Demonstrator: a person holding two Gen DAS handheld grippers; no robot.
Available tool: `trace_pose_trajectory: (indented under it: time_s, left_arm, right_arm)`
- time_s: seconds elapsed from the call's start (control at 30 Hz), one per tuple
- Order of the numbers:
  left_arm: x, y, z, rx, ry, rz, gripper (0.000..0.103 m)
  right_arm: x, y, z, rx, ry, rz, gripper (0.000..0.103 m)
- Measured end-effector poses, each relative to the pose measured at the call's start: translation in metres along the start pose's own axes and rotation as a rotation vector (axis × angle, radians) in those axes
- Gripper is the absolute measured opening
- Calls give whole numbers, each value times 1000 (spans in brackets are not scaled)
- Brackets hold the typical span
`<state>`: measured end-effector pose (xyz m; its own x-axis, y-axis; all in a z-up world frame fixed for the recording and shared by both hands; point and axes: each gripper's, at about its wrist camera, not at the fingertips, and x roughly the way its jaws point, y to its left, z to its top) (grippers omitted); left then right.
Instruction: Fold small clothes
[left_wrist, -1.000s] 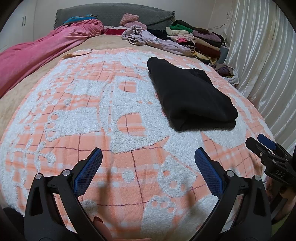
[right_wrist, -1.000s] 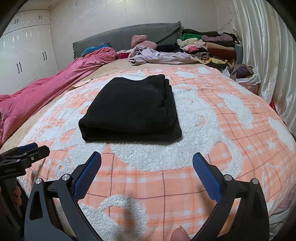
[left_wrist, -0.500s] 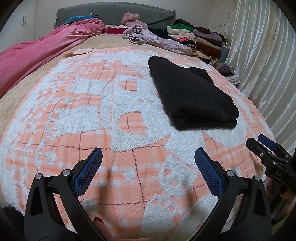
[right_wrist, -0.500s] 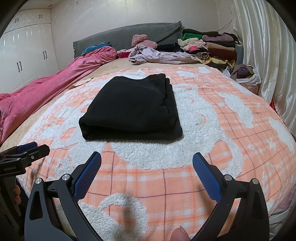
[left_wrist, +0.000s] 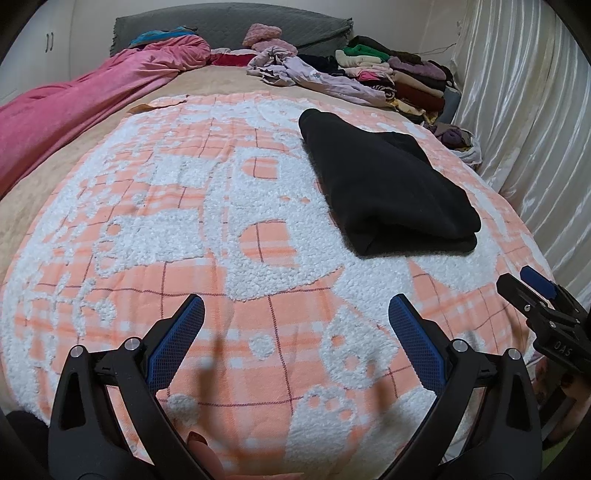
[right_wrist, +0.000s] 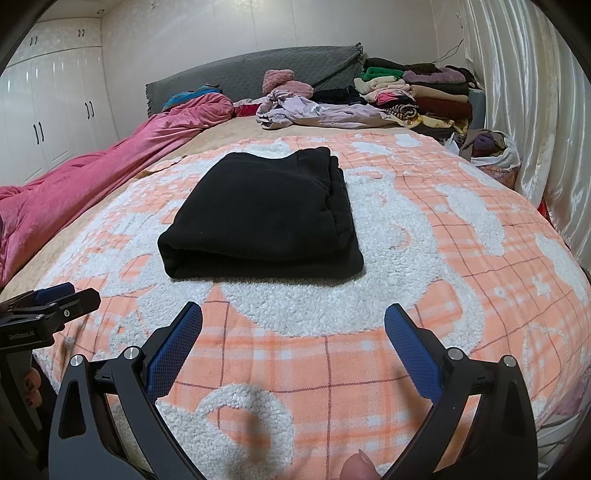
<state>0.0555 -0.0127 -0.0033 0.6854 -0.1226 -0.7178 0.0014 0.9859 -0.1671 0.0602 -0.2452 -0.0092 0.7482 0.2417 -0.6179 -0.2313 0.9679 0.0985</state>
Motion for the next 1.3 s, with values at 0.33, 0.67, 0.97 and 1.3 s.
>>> trace_pose_trajectory:
  time_s: [0.33, 0.67, 0.97, 1.3]
  left_arm:
    - [0, 1, 0, -4, 8, 4, 93]
    - [-1, 3, 1, -18, 10, -10, 93]
    - [2, -1, 2, 14, 30, 17, 93]
    - [-5, 55, 27, -63, 23, 65, 94]
  right_arm:
    - [-5, -3, 1, 6, -11, -9, 99]
    - [-5, -11, -1, 23, -11, -45, 98]
    - [-12, -38, -7, 83, -9, -120, 98]
    - [-55, -154, -38, 347, -21, -447, 98]
